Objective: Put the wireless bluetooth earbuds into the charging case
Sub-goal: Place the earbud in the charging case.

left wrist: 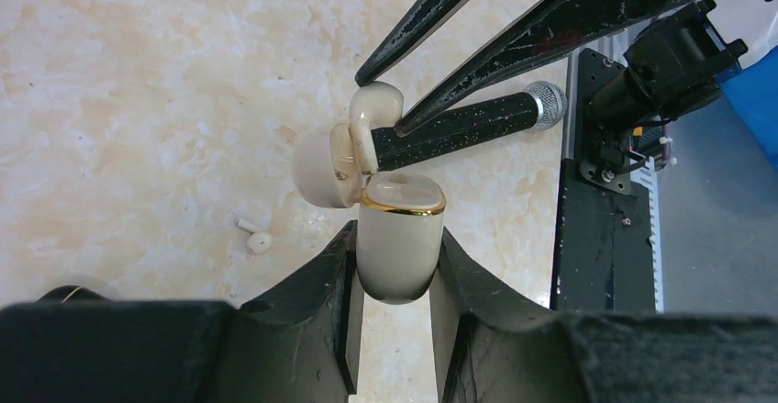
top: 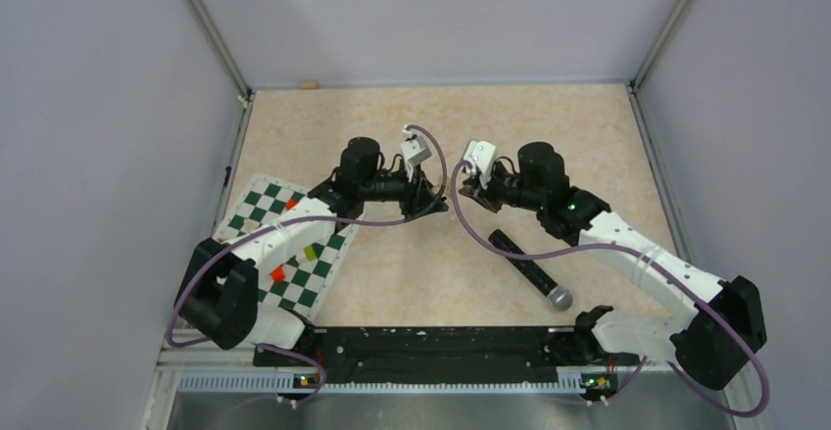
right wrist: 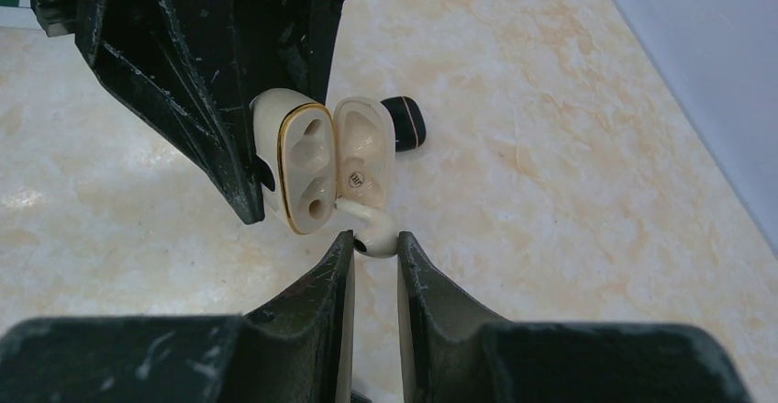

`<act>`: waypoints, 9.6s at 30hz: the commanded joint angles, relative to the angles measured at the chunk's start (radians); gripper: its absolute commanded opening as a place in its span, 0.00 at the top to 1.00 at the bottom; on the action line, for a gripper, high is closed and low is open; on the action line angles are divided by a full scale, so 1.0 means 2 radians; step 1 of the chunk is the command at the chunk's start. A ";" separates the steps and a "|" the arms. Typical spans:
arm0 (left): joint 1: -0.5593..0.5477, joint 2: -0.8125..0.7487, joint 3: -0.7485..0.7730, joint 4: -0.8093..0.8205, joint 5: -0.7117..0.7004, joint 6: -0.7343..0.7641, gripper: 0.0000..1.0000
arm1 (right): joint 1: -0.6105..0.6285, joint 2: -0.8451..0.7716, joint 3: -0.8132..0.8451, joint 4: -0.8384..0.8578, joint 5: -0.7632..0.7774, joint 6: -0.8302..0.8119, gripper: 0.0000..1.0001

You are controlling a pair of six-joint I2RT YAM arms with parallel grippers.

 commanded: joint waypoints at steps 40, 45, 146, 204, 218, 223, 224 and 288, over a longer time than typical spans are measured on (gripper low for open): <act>0.016 -0.027 -0.043 0.133 0.013 -0.048 1.00 | 0.016 0.026 0.085 -0.049 -0.003 0.031 1.00; 0.035 -0.050 -0.081 0.220 0.031 -0.080 1.00 | 0.017 0.032 0.147 -0.093 0.013 0.001 1.00; 0.159 -0.162 -0.255 0.538 0.016 -0.124 0.99 | 0.266 0.180 0.310 -0.150 0.324 -0.193 1.00; 0.165 -0.163 -0.251 0.545 0.015 -0.142 0.99 | 0.268 0.184 0.330 -0.164 0.289 -0.173 0.85; 0.167 -0.166 -0.251 0.543 0.014 -0.145 0.99 | 0.269 0.190 0.337 -0.175 0.274 -0.163 0.83; 0.168 -0.165 -0.250 0.543 0.015 -0.149 0.99 | 0.269 0.193 0.347 -0.175 0.273 -0.154 0.80; 0.169 -0.166 -0.250 0.543 0.016 -0.150 0.99 | 0.269 0.194 0.349 -0.175 0.274 -0.152 0.80; 0.184 -0.183 -0.226 0.568 0.098 -0.236 0.96 | 0.182 0.154 0.370 -0.168 0.134 -0.033 0.26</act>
